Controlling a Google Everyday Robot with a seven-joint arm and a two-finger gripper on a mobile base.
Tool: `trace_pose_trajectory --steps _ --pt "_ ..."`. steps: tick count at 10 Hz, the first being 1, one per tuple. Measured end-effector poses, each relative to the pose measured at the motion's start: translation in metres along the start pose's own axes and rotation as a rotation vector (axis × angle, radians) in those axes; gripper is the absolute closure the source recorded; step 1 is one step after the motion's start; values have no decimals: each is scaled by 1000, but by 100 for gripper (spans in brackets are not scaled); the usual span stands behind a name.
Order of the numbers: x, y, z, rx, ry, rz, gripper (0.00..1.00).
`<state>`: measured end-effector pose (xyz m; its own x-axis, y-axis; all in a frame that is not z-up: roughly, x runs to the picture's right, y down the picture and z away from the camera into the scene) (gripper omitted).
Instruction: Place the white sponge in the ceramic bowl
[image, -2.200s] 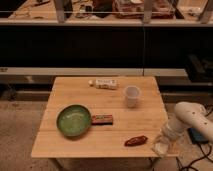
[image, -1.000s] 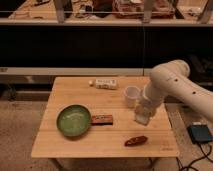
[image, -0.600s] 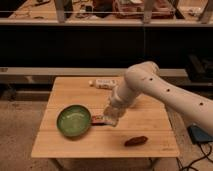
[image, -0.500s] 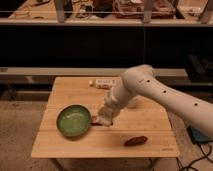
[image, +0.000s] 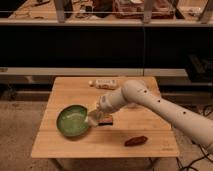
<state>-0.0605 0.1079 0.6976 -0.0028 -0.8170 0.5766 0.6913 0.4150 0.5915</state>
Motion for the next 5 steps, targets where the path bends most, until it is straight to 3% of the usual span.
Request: trace_pose_trajectory --steps 3,5 --pt "0 0 1 5 5 5 100" --pt "25 -1 11 46 68 40 100"
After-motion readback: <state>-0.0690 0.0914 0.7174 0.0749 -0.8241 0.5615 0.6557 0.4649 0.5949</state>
